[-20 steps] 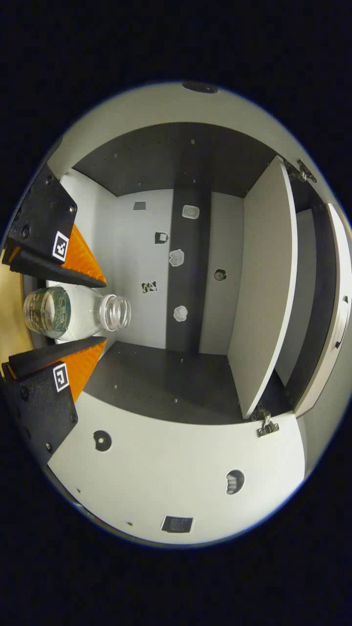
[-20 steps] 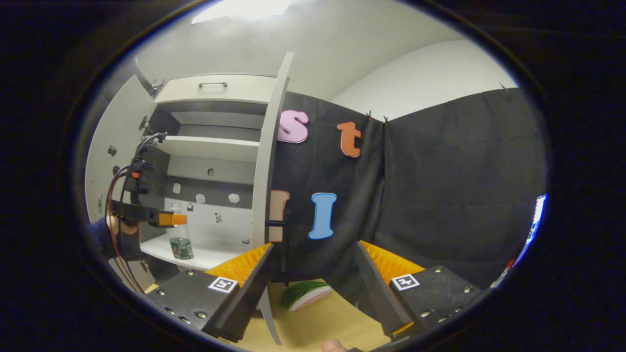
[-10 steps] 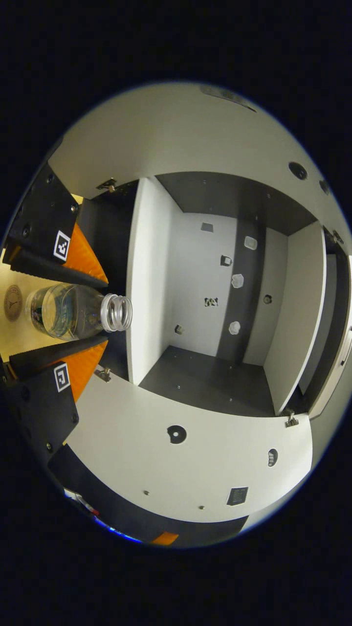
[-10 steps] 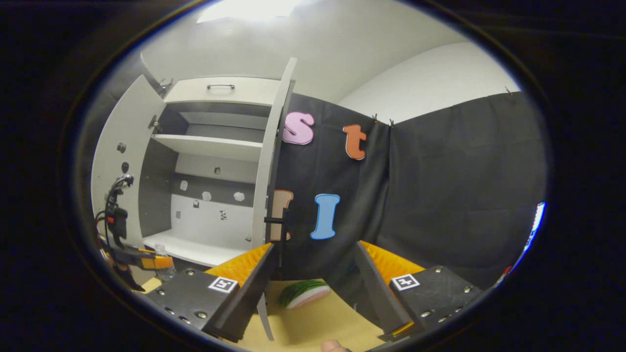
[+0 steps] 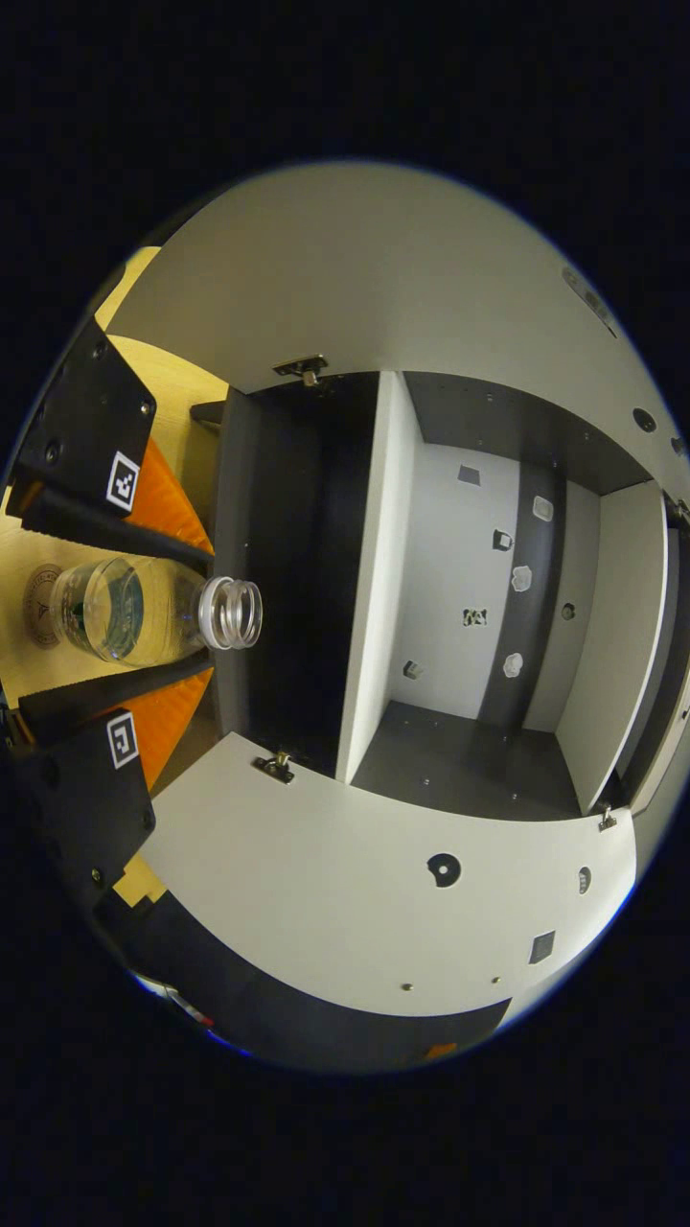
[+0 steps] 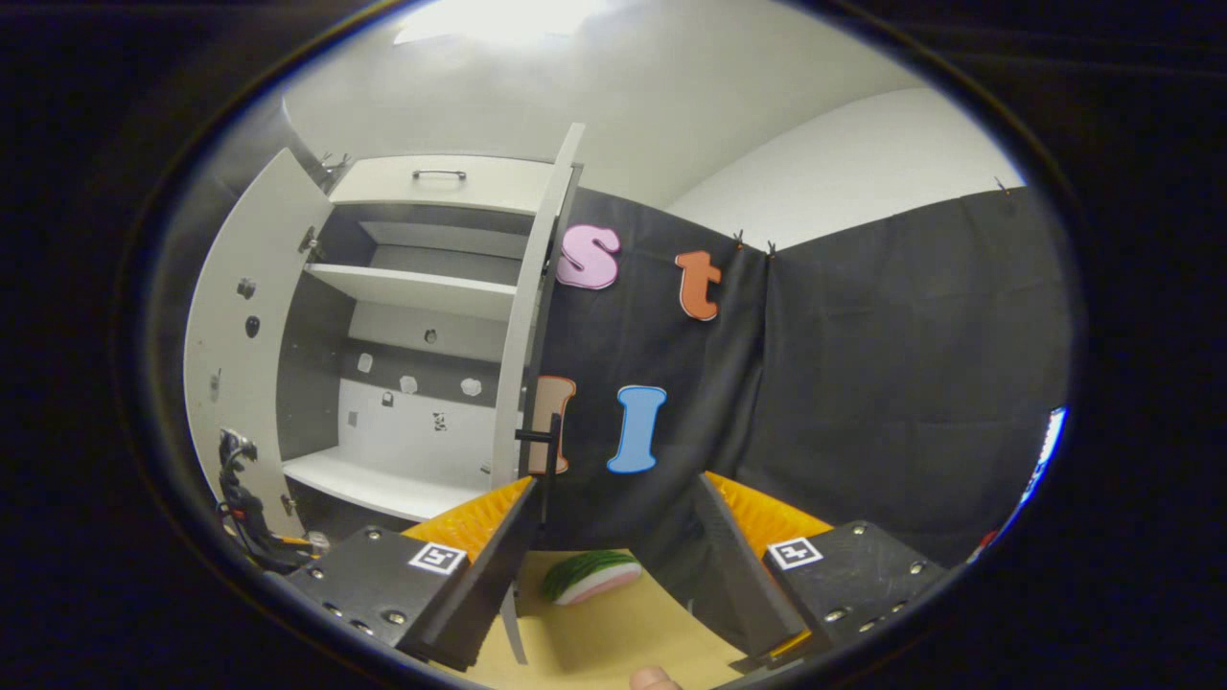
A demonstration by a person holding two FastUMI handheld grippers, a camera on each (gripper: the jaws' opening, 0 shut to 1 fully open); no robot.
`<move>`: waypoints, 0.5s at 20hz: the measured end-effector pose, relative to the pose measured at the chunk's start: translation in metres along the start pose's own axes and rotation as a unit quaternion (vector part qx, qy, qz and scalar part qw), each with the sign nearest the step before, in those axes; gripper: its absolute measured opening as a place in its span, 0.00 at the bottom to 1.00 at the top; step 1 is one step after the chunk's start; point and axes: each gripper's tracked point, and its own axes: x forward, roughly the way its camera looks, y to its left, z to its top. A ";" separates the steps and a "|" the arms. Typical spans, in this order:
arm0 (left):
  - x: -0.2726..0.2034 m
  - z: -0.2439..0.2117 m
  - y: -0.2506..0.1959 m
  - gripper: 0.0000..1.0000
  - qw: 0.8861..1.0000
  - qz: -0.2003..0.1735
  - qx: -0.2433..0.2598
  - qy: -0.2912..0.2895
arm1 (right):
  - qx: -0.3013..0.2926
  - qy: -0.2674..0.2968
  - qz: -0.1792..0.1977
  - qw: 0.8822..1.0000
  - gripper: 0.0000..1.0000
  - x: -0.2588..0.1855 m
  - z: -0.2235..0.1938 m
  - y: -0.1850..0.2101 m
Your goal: Grasp the bottle in the cabinet with the left hand and place it on the coaster, then close the right door with the right hand and the left door with the left hand.
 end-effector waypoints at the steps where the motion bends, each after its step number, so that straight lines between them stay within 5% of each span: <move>1: 0.003 -0.014 0.000 0.61 1.000 -0.001 0.003 0.010 | -0.003 0.001 -0.003 1.000 0.98 0.000 0.000 -0.003; 10: 0.021 -0.073 -0.007 0.62 0.999 -0.021 -0.002 0.048 | -0.019 0.007 -0.031 0.999 0.98 -0.004 -0.004 -0.023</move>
